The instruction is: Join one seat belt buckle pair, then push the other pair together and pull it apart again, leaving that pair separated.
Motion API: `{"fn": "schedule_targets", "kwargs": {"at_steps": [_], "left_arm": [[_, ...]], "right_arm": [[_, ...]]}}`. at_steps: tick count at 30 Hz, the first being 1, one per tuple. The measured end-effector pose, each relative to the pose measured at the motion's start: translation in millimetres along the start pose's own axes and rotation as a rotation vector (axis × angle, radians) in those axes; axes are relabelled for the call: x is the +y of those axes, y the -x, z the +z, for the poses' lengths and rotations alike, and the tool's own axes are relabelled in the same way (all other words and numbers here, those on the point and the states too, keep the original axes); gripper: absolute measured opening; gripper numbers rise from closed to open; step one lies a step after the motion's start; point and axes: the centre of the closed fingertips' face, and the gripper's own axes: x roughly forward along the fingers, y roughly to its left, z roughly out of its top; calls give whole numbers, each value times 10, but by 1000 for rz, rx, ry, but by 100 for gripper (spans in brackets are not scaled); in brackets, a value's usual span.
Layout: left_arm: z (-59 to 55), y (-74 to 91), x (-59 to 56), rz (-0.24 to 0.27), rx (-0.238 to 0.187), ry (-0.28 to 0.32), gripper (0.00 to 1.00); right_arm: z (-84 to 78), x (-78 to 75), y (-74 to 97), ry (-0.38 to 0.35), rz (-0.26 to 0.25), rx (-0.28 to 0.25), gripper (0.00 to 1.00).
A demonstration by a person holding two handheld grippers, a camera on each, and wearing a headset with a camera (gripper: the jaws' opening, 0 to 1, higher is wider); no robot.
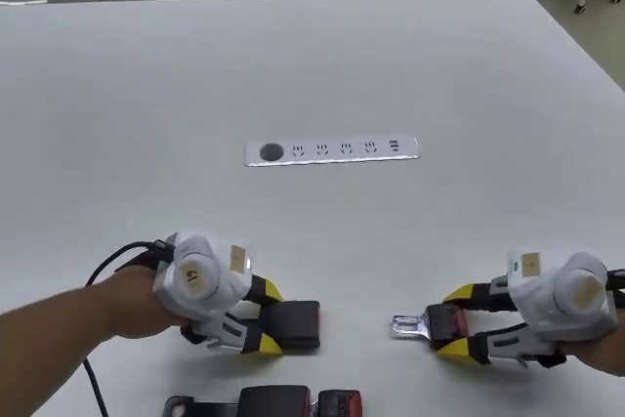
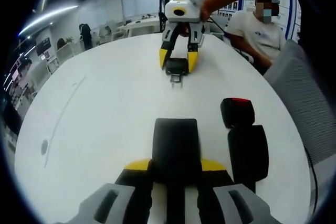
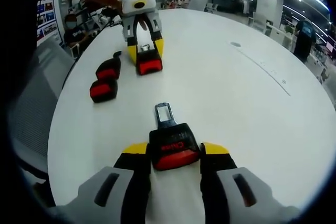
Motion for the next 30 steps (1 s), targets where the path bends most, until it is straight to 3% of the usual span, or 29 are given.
{"fn": "schedule_targets", "kwargs": {"at_steps": [30], "left_arm": [[-55,-44,-1,14,13,23,33]], "right_arm": [[475,218,-513,28,35,-60,35]]}}
